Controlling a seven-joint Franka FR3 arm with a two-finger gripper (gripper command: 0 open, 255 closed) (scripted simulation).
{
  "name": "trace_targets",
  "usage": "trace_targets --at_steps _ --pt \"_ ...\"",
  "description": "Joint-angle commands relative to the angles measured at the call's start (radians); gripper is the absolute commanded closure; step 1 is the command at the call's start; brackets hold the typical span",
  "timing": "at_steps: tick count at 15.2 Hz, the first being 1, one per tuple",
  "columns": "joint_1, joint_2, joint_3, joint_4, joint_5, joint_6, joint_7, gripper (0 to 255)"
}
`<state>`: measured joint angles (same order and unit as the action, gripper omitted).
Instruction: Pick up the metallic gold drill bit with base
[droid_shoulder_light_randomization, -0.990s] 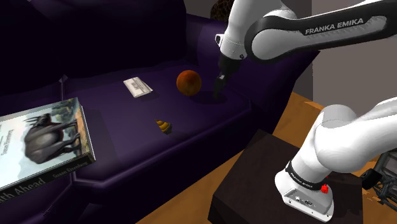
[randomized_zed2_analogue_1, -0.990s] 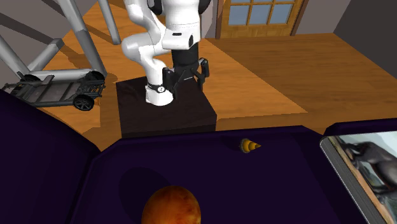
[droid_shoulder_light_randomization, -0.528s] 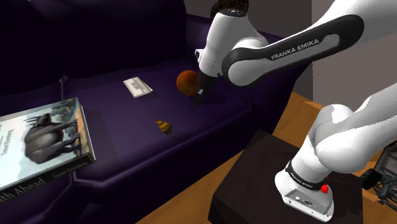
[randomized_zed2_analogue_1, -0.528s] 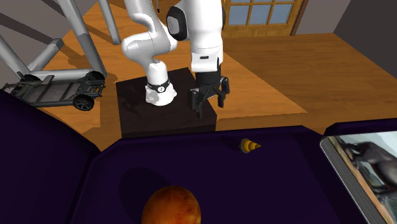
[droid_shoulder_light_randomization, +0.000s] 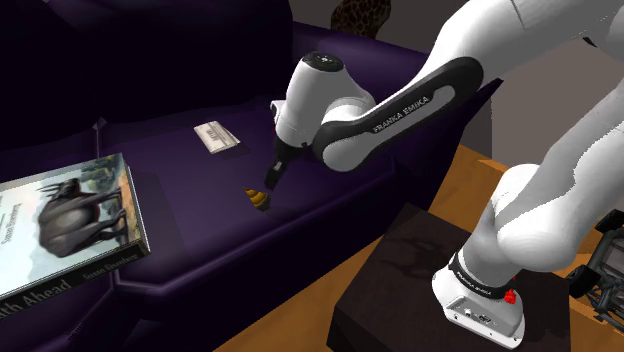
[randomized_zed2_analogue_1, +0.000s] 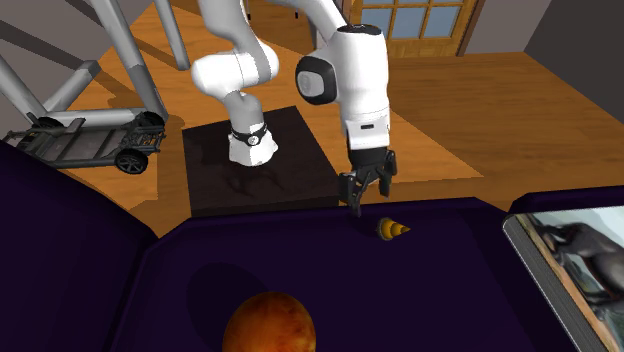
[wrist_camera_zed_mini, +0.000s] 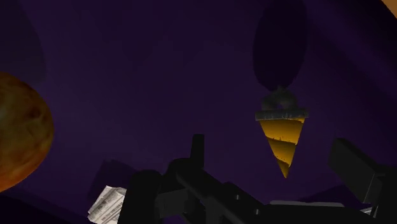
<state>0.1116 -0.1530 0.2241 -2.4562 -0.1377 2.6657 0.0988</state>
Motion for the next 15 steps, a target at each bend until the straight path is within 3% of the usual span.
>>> trace_targets --at_steps 1,4,12,14,15 --pt "-0.005 0.068 0.023 0.034 -0.054 0.055 0.050 0" --pt "-0.006 0.180 0.043 0.104 -0.174 0.121 0.150 0" --pt "0.011 0.276 0.008 0.102 -0.329 0.212 0.280 0" --pt "0.012 0.276 0.007 0.102 -0.328 0.213 0.280 0" --pt "0.011 0.273 0.008 0.101 -0.324 0.212 0.275 255"
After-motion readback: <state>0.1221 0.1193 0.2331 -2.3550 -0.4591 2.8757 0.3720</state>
